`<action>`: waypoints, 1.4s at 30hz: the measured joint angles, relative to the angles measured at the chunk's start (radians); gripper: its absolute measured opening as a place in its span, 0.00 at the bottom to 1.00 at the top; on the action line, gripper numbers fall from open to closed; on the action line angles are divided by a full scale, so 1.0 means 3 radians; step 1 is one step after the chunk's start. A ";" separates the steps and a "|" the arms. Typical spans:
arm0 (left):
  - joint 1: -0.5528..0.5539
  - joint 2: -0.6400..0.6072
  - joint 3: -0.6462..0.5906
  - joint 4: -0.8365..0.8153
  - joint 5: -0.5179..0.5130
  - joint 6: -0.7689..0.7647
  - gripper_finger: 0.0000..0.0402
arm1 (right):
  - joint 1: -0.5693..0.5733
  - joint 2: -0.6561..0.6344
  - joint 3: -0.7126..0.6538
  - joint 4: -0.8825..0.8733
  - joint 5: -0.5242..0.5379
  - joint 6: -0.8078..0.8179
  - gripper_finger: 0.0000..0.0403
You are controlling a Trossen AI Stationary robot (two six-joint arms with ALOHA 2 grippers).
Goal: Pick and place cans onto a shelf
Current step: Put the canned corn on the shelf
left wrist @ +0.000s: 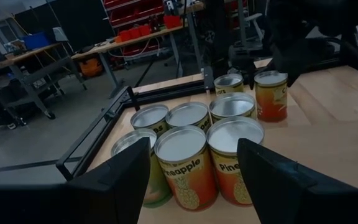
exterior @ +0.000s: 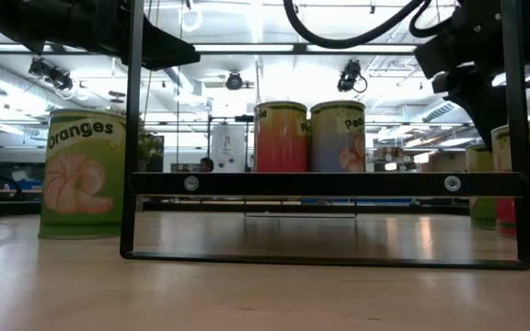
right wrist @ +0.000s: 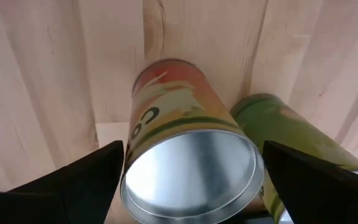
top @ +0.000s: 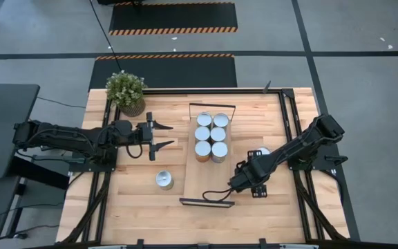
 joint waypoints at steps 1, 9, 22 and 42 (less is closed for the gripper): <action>0.0000 0.0000 0.0000 0.0004 0.0000 0.0002 0.61 | 0.0001 0.0000 -0.0016 0.0008 -0.0001 0.0003 0.96; 0.0000 -0.0001 0.0000 0.0031 0.0000 0.0004 0.61 | -0.0037 0.0004 -0.0058 0.0052 -0.0193 0.0097 0.81; 0.0000 -0.0003 0.0000 0.0200 0.0000 0.0024 0.61 | -0.0244 0.0005 0.1150 -0.0540 -0.0003 0.0481 0.81; 0.0000 -0.0003 0.0000 0.0120 0.0000 -0.0062 0.61 | -0.0650 0.1275 0.2630 -0.0705 -0.0267 0.0561 0.81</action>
